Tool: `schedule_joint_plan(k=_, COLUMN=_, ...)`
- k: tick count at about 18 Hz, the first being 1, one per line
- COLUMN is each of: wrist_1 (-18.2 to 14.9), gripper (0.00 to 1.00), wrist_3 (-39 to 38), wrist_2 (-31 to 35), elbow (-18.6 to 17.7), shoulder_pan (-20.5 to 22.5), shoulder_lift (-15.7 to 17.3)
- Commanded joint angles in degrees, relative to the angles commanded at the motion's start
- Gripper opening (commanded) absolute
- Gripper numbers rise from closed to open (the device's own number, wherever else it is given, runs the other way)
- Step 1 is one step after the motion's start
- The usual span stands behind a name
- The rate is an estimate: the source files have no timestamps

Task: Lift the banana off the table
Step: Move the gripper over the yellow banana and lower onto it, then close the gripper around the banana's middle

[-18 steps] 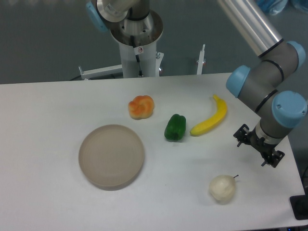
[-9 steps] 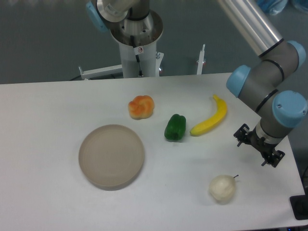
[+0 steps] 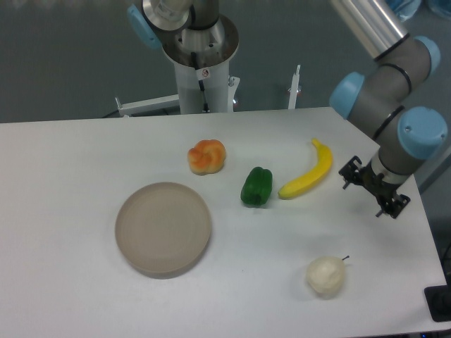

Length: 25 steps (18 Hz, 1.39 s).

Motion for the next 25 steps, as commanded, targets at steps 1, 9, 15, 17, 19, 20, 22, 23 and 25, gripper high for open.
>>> schedule_joint_plan(k=1, wrist_1=0.17, gripper=1.00, wrist_3=-0.44, wrist_2=0.00, elbow=-0.79, shoulder_pan=-0.09, shoulder_lift=0.44)
schedule_joint_plan(k=9, wrist_1=7.37, gripper=1.00, wrist_3=-0.88, wrist_2=0.00, elbow=-12.22, shoulder_pan=-0.79, shoulder_lift=3.08)
schedule_joint_plan(k=15, wrist_1=8.53, gripper=0.86, wrist_3=-1.06, wrist_2=0.00, elbow=-14.07, shoulder_pan=-1.05, shoulder_lift=3.17)
schedule_joint_plan(k=17, wrist_1=8.53, gripper=0.47, wrist_3=-1.32, wrist_2=0.09, elbow=-14.07, shoulder_pan=-1.05, shoulder_lift=3.17)
schedule_joint_plan(k=19, wrist_1=8.61, gripper=0.20, wrist_3=-2.55, wrist_2=0.00, elbow=-13.98, shoulder_pan=-1.05, shoulder_lift=3.17)
schedule_joint_plan(k=20, wrist_1=8.70, gripper=0.04, wrist_3=-3.33, wrist_2=0.00, elbow=-13.72, shoulder_pan=-1.05, shoulder_lift=3.08)
schedule_joint_plan(k=22, wrist_1=9.14, gripper=0.00, wrist_3=-3.34, wrist_2=0.09, elbow=-13.54, shoulder_pan=-1.05, shoulder_lift=3.08)
schedule_joint_plan(k=23, wrist_1=9.75, gripper=0.00, wrist_3=-3.26, wrist_2=0.09, elbow=-13.46, shoulder_pan=-1.05, shoulder_lift=3.08)
schedule_joint_plan(k=25, wrist_1=9.76, gripper=0.00, wrist_3=-2.82, wrist_2=0.61, elbow=-12.84, shoulder_pan=-1.05, shoulder_lift=2.99)
